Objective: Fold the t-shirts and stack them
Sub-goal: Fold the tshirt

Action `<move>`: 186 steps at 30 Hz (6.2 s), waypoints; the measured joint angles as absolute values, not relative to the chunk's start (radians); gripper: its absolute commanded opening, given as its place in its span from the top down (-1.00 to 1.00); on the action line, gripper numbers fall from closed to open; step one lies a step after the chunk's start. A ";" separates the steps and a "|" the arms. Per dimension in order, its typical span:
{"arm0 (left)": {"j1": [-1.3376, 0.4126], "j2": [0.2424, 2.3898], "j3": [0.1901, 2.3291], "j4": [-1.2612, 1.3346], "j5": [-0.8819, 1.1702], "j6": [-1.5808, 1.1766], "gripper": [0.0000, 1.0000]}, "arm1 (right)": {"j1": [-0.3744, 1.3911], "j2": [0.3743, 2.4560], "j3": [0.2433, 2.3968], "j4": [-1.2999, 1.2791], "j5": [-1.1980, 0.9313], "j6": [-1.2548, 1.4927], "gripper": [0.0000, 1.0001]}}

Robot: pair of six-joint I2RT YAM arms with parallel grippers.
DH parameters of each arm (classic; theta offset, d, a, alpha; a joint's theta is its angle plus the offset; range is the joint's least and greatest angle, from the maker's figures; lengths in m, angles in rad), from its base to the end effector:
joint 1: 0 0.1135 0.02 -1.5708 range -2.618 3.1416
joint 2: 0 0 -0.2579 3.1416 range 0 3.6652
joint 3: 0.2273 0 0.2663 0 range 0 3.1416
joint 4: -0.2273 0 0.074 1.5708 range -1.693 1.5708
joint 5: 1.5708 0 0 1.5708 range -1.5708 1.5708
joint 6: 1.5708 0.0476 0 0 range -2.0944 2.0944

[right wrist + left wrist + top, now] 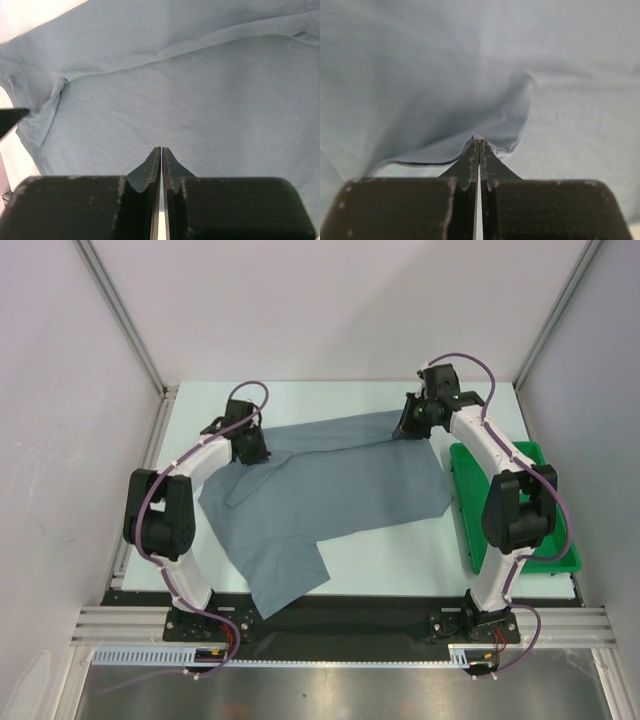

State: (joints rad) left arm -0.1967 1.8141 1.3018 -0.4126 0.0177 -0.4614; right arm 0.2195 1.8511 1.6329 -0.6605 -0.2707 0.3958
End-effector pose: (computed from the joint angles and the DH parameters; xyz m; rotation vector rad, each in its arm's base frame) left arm 0.4028 -0.0811 0.1918 -0.3252 2.4991 -0.2937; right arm 0.4209 0.1069 0.2715 0.0977 2.4980 0.5967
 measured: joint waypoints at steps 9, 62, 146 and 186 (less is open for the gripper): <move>-0.285 1.757 1.143 -0.397 0.040 -0.481 0.99 | 0.227 1.849 1.594 -0.653 -0.271 0.396 0.83; 0.124 2.201 1.698 -0.379 0.130 -0.633 0.85 | 0.262 2.349 2.218 -0.779 -0.154 0.387 0.86; 0.104 1.726 0.998 -0.521 0.144 -0.673 0.36 | 0.303 1.671 1.418 -0.908 -0.132 0.346 -0.05; 0.256 1.723 1.250 -0.605 0.186 -0.443 0.16 | 0.210 1.662 1.008 -0.706 -0.212 0.476 0.19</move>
